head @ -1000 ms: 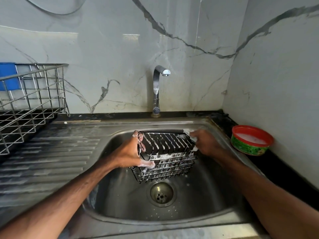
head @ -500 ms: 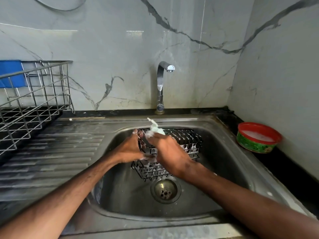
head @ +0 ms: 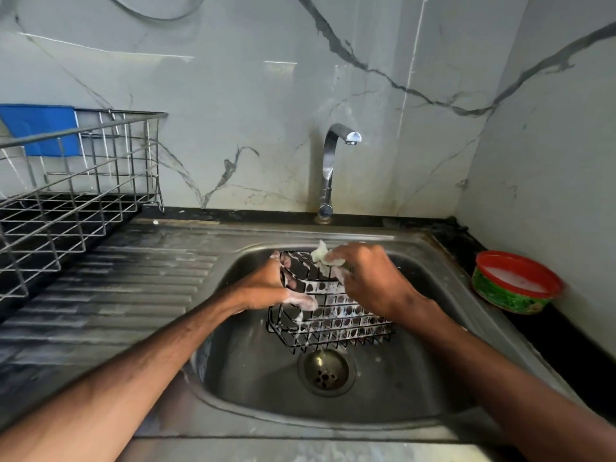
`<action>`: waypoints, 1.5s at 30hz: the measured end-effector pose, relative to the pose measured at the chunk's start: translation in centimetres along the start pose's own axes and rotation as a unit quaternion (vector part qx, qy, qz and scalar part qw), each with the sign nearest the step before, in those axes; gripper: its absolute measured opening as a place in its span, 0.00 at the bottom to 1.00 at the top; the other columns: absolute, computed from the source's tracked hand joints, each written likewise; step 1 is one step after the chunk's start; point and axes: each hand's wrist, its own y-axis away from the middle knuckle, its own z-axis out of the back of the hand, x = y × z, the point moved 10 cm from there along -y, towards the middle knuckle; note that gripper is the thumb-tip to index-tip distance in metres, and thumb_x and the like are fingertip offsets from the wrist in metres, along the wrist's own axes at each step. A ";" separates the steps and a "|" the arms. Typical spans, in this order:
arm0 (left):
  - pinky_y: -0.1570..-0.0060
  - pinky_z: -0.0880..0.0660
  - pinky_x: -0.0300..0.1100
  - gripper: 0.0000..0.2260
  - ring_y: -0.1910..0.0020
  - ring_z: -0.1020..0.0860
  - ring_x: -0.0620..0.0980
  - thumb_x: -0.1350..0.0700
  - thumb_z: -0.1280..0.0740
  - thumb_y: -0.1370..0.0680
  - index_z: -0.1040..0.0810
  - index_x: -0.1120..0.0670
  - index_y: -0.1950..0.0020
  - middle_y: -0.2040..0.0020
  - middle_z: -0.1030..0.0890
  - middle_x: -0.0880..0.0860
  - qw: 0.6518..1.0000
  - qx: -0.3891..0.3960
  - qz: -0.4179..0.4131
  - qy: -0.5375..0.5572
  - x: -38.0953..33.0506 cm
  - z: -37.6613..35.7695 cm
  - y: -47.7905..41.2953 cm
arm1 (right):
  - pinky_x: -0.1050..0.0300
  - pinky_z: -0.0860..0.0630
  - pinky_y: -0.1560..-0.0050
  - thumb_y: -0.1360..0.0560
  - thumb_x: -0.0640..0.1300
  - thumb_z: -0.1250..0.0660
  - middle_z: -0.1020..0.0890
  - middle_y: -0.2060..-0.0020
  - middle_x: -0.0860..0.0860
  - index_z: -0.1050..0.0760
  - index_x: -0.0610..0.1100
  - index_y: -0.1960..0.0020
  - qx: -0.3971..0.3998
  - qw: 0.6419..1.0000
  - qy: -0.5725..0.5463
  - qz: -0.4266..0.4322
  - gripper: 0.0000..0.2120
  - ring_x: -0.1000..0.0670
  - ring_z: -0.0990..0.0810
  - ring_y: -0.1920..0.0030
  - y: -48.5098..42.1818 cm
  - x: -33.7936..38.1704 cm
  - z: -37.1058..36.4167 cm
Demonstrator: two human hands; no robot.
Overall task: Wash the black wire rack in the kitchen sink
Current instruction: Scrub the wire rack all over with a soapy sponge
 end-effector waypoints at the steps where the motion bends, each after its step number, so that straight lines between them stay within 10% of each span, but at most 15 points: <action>1: 0.53 0.25 0.37 0.42 0.51 0.21 0.44 0.45 0.17 0.35 0.37 0.56 0.31 0.47 0.21 0.49 1.000 0.004 0.001 0.002 0.0 -0.1 0.0 | 0.62 0.20 0.45 0.22 0.34 0.34 0.19 0.37 0.49 0.21 0.46 0.35 0.001 1.000 -0.009 -0.013 0.17 0.53 0.17 0.43 0.0 -0.7 0.1; 7: 0.56 0.25 0.37 0.41 0.54 0.22 0.44 0.46 0.17 0.34 0.38 0.55 0.31 0.48 0.21 0.49 1.000 0.004 -0.003 0.008 -0.3 -0.1 0.3 | 0.49 0.17 0.52 0.29 0.32 0.32 0.14 0.54 0.53 0.18 0.50 0.46 -0.019 0.999 0.024 -0.044 0.18 0.54 0.17 0.55 -0.2 -2.6 1.6; 14: 0.59 0.28 0.31 0.42 0.56 0.22 0.40 0.45 0.17 0.34 0.38 0.55 0.31 0.48 0.22 0.48 1.000 0.005 -0.005 0.008 -0.4 -0.2 0.4 | 0.60 0.19 0.46 0.33 0.24 0.32 0.15 0.47 0.49 0.19 0.43 0.39 -0.058 0.995 -0.004 -0.077 0.26 0.52 0.17 0.48 -0.3 -3.4 3.8; 17: 0.60 0.28 0.31 0.41 0.55 0.22 0.41 0.45 0.17 0.34 0.37 0.55 0.32 0.48 0.22 0.48 1.000 0.003 -0.006 0.006 -0.6 -0.2 0.5 | 0.75 0.26 0.62 0.34 0.23 0.34 0.13 0.56 0.51 0.14 0.45 0.53 -0.088 0.990 -0.037 -0.106 0.21 0.56 0.16 0.58 0.1 -4.5 4.9; 20: 0.59 0.28 0.32 0.42 0.54 0.22 0.41 0.44 0.17 0.34 0.37 0.55 0.31 0.47 0.21 0.48 1.000 0.001 -0.006 0.004 -0.6 -0.1 0.5 | 0.69 0.25 0.71 0.32 0.22 0.36 0.15 0.61 0.50 0.17 0.43 0.59 -0.089 0.977 -0.117 -0.151 0.18 0.57 0.16 0.66 0.4 -5.9 4.8; 30: 0.54 0.26 0.35 0.42 0.50 0.22 0.43 0.43 0.17 0.34 0.38 0.55 0.31 0.47 0.22 0.49 1.000 0.008 -0.011 0.009 -0.6 -0.2 0.5 | 0.38 0.18 0.52 0.16 0.34 0.45 0.18 0.46 0.34 0.25 0.33 0.40 -0.049 0.791 -0.524 -0.310 0.12 0.35 0.15 0.52 1.7 -9.5 0.8; 39: 0.54 0.26 0.38 0.44 0.52 0.22 0.43 0.42 0.16 0.36 0.37 0.55 0.31 0.47 0.21 0.49 1.000 0.004 -0.008 0.016 -0.3 -0.3 0.3 | 0.41 0.17 0.65 0.19 0.41 0.52 0.19 0.46 0.29 0.26 0.33 0.40 0.025 0.657 -0.634 -0.408 0.19 0.32 0.15 0.56 2.5 -7.7 -1.6; 45: 0.56 0.27 0.35 0.45 0.52 0.22 0.42 0.43 0.17 0.35 0.39 0.55 0.29 0.46 0.21 0.49 1.000 0.008 -0.007 0.015 -0.4 -0.4 0.3 | 0.43 0.16 0.61 0.20 0.49 0.50 0.18 0.49 0.29 0.24 0.33 0.45 0.071 0.668 -0.619 -0.408 0.23 0.33 0.15 0.57 2.9 -6.6 -0.9</action>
